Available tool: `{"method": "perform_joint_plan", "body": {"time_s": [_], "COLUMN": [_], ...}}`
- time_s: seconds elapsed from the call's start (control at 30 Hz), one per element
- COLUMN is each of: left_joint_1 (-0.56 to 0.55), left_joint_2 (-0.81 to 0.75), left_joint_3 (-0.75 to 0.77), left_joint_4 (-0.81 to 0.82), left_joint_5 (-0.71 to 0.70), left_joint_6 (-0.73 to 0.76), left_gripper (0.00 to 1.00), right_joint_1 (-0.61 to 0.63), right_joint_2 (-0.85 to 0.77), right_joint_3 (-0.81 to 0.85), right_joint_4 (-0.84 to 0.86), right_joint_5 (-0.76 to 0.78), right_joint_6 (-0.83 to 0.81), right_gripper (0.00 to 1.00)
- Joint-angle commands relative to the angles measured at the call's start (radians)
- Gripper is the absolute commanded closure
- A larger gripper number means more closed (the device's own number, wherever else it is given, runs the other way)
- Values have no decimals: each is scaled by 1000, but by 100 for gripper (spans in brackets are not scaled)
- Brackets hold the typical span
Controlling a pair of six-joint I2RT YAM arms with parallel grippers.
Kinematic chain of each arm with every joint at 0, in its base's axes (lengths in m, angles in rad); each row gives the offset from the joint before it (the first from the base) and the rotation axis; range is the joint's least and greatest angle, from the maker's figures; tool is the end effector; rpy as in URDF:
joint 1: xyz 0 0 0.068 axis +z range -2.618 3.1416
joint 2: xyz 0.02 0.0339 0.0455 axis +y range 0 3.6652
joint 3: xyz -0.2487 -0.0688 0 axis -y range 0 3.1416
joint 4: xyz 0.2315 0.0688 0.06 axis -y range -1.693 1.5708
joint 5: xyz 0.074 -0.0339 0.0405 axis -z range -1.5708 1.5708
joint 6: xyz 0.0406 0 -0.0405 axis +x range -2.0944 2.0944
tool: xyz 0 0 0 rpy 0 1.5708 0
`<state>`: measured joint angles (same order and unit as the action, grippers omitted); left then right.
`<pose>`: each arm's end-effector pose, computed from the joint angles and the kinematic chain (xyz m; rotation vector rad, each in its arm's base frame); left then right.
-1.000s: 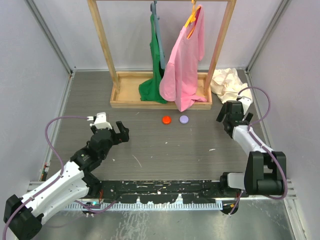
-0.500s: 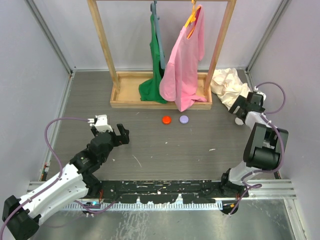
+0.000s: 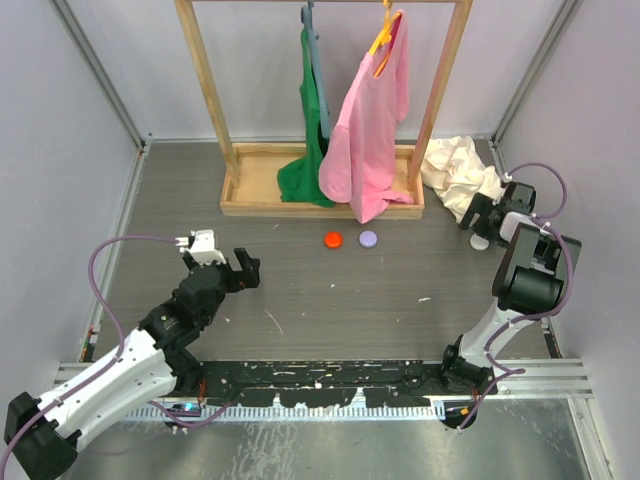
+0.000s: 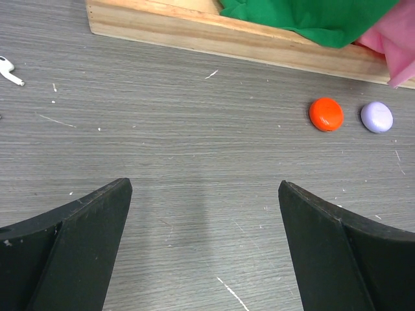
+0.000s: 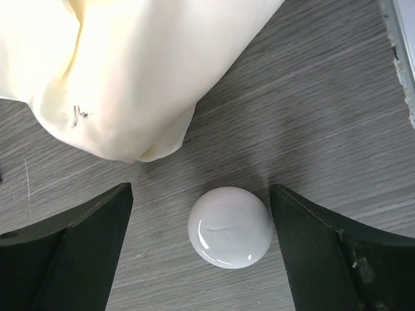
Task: Insert the wireless bluetooth earbuds into the charging case
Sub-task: Pick up the charging case at the center of the board.
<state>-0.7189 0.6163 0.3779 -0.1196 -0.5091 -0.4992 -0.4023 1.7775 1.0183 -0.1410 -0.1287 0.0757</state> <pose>0.1324 -0.0896 0.2225 -0.1301 1.8917 -0.3422 0.3253 -0.1327 0.1516 0.5287 2.4032 0.0171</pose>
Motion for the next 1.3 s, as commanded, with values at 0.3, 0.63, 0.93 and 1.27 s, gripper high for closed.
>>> {"method": "perform_joint_plan", "body": {"time_s": [0.3,0.63,0.93,1.27], "left_joint_1": [-2,-2,-2,-1], "left_joint_2": [-32,-41,-36,-18], "left_joint_3": [-2,-8,-8,2], "left_joint_4": [61,67,72,66], "left_joint_5": [8,20,20,24], "left_joint_6": [13,12,11,11], "left_gripper": [2,2,2,2], "right_joint_1": [5,67,90,182], "right_joint_2": [-43,-21,-4,-52], "right_joint_3": [29,43,49,19], "right_joint_4": [-142,-201,-217,-199], "right_joint_5": [-8,162,210,250], "right_joint_6": [17,-10,-19,-12], "right_gripper": [19,24,35,49]}}
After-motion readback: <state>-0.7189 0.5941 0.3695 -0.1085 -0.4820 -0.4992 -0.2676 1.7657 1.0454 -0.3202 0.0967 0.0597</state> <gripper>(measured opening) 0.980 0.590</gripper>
